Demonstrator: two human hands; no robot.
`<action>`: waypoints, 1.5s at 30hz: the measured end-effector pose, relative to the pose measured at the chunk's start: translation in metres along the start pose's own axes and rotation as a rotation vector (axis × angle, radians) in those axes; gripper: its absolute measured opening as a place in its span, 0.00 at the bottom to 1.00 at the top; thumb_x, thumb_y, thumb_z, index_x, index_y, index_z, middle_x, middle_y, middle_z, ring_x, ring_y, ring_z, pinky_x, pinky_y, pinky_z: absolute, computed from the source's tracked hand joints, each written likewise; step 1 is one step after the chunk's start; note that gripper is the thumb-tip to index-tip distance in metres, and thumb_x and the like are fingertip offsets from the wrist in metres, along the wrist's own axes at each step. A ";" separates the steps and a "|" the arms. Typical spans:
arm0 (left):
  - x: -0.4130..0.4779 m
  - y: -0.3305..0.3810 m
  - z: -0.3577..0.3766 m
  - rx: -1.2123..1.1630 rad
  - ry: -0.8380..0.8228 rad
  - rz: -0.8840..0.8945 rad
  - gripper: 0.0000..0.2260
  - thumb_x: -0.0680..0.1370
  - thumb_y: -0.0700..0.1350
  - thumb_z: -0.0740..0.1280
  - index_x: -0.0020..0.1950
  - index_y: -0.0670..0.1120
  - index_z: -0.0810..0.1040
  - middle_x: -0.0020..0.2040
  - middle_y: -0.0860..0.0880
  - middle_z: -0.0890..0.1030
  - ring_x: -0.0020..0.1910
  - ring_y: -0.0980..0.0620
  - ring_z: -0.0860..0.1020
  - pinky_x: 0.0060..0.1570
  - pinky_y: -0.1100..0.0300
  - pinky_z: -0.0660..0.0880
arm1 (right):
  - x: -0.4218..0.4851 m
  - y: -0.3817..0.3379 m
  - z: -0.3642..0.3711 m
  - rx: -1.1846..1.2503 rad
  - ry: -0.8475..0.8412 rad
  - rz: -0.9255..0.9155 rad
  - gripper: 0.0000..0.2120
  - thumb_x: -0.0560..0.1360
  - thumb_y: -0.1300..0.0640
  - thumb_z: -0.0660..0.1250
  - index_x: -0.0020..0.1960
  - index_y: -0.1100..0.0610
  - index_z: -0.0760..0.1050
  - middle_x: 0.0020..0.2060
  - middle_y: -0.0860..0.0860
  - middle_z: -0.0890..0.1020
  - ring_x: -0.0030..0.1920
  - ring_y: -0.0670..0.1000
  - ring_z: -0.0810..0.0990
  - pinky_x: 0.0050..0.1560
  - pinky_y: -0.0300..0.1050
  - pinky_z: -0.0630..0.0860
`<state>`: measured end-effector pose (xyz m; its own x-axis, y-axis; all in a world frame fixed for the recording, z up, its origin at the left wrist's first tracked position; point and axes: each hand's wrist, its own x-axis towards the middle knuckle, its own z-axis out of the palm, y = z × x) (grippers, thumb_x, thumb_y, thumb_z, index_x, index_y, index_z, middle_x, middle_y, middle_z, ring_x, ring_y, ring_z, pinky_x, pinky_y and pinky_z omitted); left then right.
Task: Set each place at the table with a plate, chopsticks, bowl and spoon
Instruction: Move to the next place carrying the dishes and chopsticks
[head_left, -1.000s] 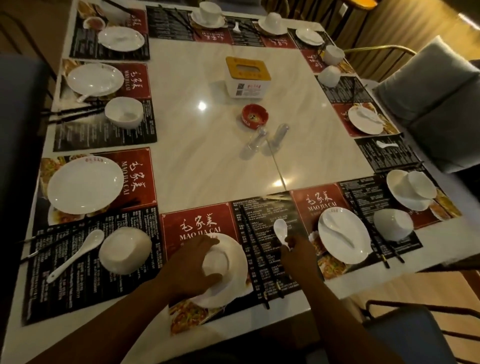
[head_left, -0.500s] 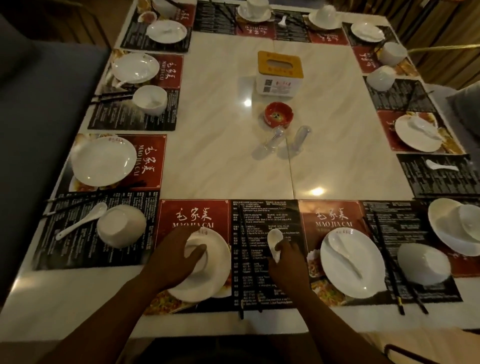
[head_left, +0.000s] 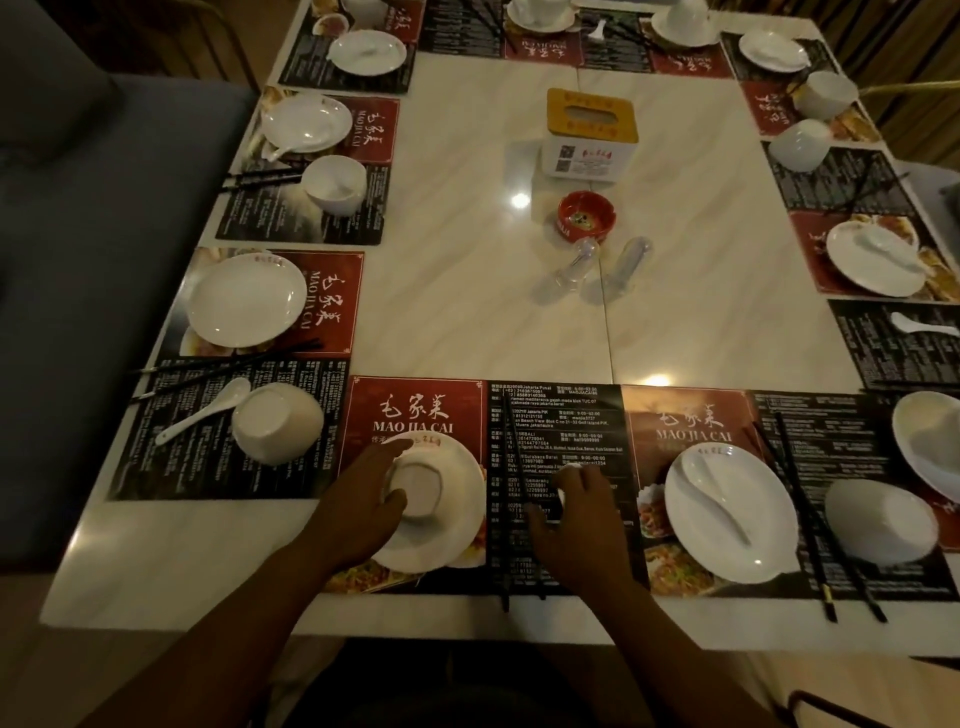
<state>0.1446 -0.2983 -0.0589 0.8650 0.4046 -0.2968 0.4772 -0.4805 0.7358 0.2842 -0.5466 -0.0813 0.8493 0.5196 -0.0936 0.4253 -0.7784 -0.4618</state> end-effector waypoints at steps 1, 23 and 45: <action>-0.001 -0.003 -0.003 -0.003 -0.032 0.005 0.30 0.75 0.40 0.70 0.75 0.54 0.65 0.68 0.57 0.71 0.67 0.58 0.68 0.67 0.59 0.66 | 0.003 -0.017 0.000 0.050 -0.061 -0.079 0.24 0.70 0.42 0.72 0.61 0.50 0.71 0.59 0.48 0.72 0.59 0.48 0.71 0.55 0.42 0.74; 0.042 0.022 -0.014 -0.271 -0.285 -0.010 0.26 0.74 0.59 0.73 0.68 0.62 0.68 0.66 0.57 0.76 0.64 0.57 0.75 0.62 0.52 0.77 | 0.035 -0.069 -0.023 0.596 -0.369 -0.090 0.37 0.67 0.48 0.80 0.67 0.48 0.61 0.60 0.42 0.72 0.57 0.42 0.77 0.51 0.36 0.80; 0.083 0.070 0.038 0.017 0.015 -0.006 0.19 0.79 0.43 0.68 0.70 0.53 0.73 0.52 0.58 0.78 0.52 0.57 0.78 0.43 0.70 0.68 | 0.143 0.067 -0.061 0.162 -0.166 0.183 0.13 0.80 0.59 0.64 0.64 0.57 0.72 0.50 0.57 0.82 0.45 0.53 0.79 0.47 0.50 0.79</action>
<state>0.2558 -0.3281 -0.0554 0.8595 0.4192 -0.2924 0.4854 -0.4906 0.7236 0.4532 -0.5463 -0.0719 0.8387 0.4369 -0.3250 0.2032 -0.8049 -0.5576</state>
